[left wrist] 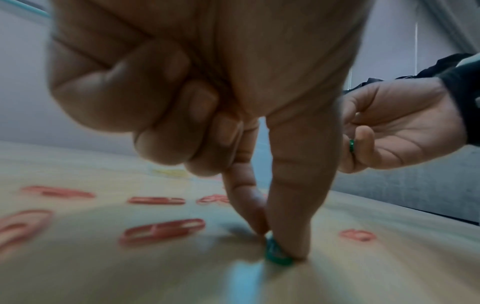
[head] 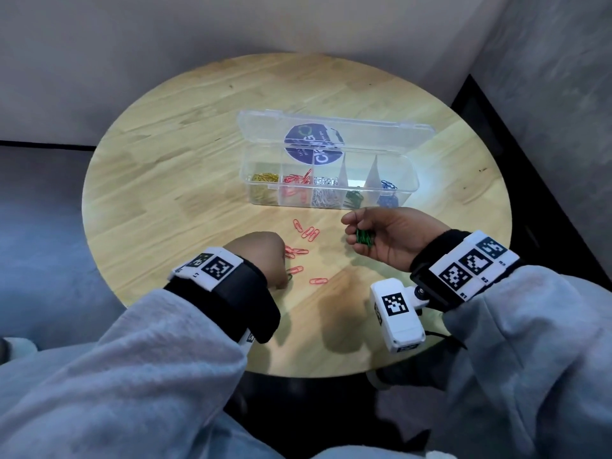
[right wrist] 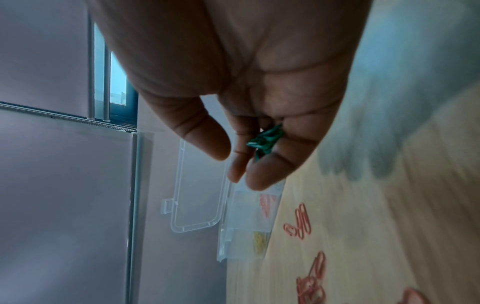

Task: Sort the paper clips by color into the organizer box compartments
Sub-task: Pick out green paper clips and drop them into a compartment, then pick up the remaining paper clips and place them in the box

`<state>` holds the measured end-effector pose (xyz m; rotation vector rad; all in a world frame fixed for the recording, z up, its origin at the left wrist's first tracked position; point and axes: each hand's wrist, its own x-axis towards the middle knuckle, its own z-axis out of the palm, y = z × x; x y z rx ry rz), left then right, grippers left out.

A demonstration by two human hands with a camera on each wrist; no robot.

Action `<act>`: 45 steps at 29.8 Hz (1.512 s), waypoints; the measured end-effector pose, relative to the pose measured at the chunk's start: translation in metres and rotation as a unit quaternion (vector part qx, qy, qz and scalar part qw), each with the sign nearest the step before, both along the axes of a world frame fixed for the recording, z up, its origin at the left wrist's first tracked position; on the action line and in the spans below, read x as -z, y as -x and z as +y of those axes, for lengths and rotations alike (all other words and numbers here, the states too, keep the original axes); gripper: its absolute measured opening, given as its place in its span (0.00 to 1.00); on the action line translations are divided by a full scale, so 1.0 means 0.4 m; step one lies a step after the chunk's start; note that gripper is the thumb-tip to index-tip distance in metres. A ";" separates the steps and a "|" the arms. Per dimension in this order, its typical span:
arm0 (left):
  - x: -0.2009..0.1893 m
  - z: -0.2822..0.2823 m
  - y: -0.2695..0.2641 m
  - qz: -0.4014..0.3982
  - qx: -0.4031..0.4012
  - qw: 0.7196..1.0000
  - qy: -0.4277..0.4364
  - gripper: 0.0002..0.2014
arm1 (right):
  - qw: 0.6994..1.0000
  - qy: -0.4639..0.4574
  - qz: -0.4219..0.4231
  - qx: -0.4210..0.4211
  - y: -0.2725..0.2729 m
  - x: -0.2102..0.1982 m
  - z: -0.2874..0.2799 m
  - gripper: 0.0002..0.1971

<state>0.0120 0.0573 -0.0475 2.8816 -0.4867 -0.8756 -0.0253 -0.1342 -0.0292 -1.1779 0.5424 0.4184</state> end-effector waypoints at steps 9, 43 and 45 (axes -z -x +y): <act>0.006 -0.007 0.001 0.008 0.012 1.000 -0.017 0.11 | 1.000 -0.007 -0.007 0.011 0.001 -0.013 -0.011 0.15; -0.134 -0.323 -0.146 0.184 -0.320 0.743 0.558 0.12 | 0.968 0.211 -0.123 -0.062 -0.026 -0.041 -0.157 0.15; -0.136 -0.321 -0.144 0.184 -0.317 0.742 0.561 0.14 | 0.967 0.212 -0.122 -0.075 -0.025 -0.045 -0.160 0.14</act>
